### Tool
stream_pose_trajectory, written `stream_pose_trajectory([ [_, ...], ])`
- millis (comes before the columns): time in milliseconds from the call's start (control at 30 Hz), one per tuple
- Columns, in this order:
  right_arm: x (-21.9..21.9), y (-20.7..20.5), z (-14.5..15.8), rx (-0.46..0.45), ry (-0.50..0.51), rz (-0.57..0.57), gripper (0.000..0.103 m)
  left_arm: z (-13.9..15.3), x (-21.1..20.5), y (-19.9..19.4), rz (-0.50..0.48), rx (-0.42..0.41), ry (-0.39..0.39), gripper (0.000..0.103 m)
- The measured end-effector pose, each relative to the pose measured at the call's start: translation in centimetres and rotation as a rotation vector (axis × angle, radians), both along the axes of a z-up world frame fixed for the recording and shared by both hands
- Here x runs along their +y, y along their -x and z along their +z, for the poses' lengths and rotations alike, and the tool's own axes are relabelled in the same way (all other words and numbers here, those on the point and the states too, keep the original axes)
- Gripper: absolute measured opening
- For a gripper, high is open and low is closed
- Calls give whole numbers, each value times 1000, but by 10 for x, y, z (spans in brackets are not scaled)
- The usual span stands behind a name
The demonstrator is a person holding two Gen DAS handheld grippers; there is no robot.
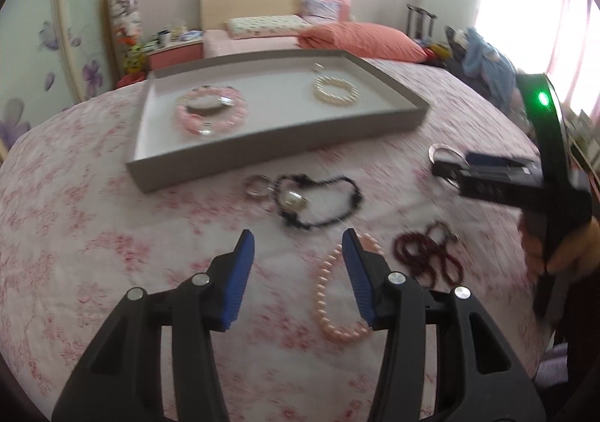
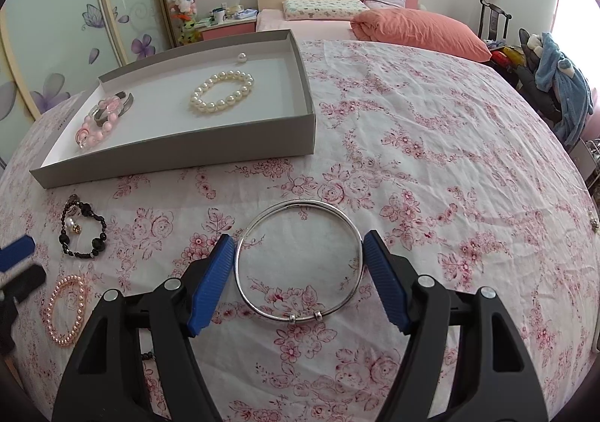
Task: Organize jewelry
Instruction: 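Close the left tool on the peach pearl bracelet, then lift the pearl bracelet with the left tool while the right tool lifts the silver bangle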
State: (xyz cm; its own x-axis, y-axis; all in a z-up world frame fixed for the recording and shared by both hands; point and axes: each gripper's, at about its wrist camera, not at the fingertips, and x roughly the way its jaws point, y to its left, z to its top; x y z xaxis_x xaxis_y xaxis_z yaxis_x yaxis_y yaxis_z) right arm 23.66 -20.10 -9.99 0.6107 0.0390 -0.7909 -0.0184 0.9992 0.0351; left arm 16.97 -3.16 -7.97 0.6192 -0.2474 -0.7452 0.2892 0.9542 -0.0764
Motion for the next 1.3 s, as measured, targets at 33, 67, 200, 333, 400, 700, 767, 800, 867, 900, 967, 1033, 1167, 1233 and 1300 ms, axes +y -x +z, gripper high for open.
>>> stream_pose_trajectory([
  [33,0,0,0,0,0,0,71,-1,-4,1,-12,2,-8,46],
  [67,0,0,0,0,0,0,71,-3,-8,2,-27,8,-18,44],
  [200,0,0,0,0,0,0,71,-12,-20,3,-60,37,-68,35],
  [333,0,0,0,0,0,0,71,-16,-27,2,-68,29,-115,25],
  [400,0,0,0,0,0,0,71,-17,-29,1,-67,27,-126,17],
  [700,0,0,0,0,0,0,71,-16,-12,-4,27,17,-171,7],
  [767,0,0,0,0,0,0,71,-16,-4,-3,52,17,-177,7],
  [800,0,0,0,0,0,0,71,-16,0,-3,66,16,-181,7],
  [867,0,0,0,0,0,0,71,-16,6,-4,87,15,-185,7],
  [900,0,0,0,0,0,0,71,-16,10,-3,99,13,-189,7],
  [967,0,0,0,0,1,0,71,-16,15,-2,116,10,-198,7],
  [1033,0,0,0,0,1,0,71,-16,20,-2,137,10,-203,7],
  [1167,0,0,0,0,1,0,71,-15,30,-7,190,10,-226,7],
  [1233,0,0,-1,0,1,0,71,-15,38,-15,240,14,-240,7],
  [1300,0,0,0,0,1,0,71,-14,45,-22,284,20,-234,7],
])
